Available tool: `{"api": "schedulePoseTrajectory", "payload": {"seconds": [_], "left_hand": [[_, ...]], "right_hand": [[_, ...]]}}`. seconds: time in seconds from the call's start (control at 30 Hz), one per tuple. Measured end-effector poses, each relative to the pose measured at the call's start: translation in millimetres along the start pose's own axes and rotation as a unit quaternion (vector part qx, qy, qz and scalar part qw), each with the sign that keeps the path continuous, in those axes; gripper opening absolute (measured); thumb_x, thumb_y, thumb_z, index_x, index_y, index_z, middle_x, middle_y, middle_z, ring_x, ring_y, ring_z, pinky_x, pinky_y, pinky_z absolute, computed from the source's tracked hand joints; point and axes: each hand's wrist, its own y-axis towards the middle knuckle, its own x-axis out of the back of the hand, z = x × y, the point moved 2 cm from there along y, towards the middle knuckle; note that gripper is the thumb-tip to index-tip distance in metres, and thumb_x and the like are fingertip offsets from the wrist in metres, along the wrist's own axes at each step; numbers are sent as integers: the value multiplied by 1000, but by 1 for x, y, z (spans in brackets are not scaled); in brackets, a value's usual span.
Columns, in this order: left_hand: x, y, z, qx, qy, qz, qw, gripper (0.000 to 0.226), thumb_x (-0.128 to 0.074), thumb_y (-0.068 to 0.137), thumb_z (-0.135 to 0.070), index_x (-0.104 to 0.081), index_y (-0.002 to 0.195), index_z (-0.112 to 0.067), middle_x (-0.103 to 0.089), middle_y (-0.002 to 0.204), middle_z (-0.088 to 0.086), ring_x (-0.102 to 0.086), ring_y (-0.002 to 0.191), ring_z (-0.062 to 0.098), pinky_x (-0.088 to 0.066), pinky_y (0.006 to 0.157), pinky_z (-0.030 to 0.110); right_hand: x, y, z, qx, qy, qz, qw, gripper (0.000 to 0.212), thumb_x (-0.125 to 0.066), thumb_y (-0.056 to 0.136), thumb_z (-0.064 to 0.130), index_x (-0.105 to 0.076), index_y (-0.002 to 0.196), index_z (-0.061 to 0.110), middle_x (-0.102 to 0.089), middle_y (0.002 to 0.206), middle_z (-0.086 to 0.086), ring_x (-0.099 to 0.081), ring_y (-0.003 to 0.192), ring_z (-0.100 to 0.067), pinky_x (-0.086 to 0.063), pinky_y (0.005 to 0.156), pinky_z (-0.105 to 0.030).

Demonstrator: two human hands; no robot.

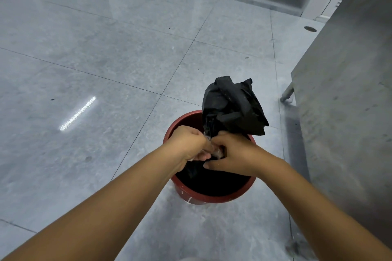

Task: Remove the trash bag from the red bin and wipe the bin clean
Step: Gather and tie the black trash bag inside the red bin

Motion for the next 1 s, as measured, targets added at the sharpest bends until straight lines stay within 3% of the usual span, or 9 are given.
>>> {"api": "schedulePoseTrajectory", "payload": {"seconds": [0.1,0.2,0.3,0.4,0.5,0.6,0.7,0.87,1.0], "left_hand": [[-4,0,-1,-5,-39,2,999,14,-68,74,9,-62,68,-3,-63,59,11,-60,39,9,-46,42,15],[-4,0,0,-9,-56,5,998,12,-66,76,7,-63,71,-4,-62,63,11,-59,43,10,-47,44,15],[-2,1,1,0,-77,0,997,14,-64,78,6,-62,71,-6,-62,66,10,-57,48,10,-46,44,14],[4,2,2,19,-77,6,997,14,-63,79,5,-64,71,-6,-63,66,7,-56,48,8,-46,43,13],[15,3,3,26,-33,48,998,12,-64,81,1,-66,74,-9,-68,67,4,-56,46,4,-45,44,13],[25,2,4,31,16,121,992,3,-70,81,-9,-69,79,-12,-73,69,1,-57,48,2,-46,48,13],[28,3,7,30,58,151,986,3,-72,79,-13,-70,82,-12,-72,69,-1,-59,53,3,-47,51,13],[34,8,4,-13,207,91,974,8,-75,77,-12,-71,78,-5,-69,65,1,-59,53,6,-47,50,15],[42,11,-1,-36,244,50,968,8,-75,77,-12,-71,75,-5,-66,61,2,-57,49,7,-46,47,15]], "right_hand": [[-1,5,0,0,16,29,999,20,-66,80,38,-55,65,30,-52,67,8,-52,62,-11,-36,54,-20],[1,3,-4,-23,102,20,994,36,-61,84,28,-51,49,25,-50,50,7,-47,48,-6,-37,46,-19],[-1,-1,-9,-44,142,-73,986,21,-62,82,21,-57,64,12,-51,71,3,-54,61,-12,-46,56,-27],[-9,-10,-9,-36,172,-166,970,5,-69,81,17,-65,82,17,-57,85,8,-59,72,-7,-49,65,-17],[-16,-21,-12,-55,305,-205,928,28,-72,81,7,-69,105,21,-67,101,4,-72,78,-6,-56,72,-14],[-20,-33,-14,-76,371,-243,893,24,-74,78,6,-70,91,25,-74,88,4,-74,78,-7,-58,69,-15],[-26,-42,-17,-110,425,-292,849,14,-75,77,5,-72,81,17,-76,77,3,-75,72,-11,-57,65,-15],[-35,-53,-22,-171,329,-263,891,11,-77,76,15,-71,68,19,-72,65,12,-69,62,-2,-56,60,-13],[-27,-53,-36,-211,287,-233,905,21,-77,77,20,-68,58,25,-68,55,19,-63,55,9,-43,48,-3]]}}
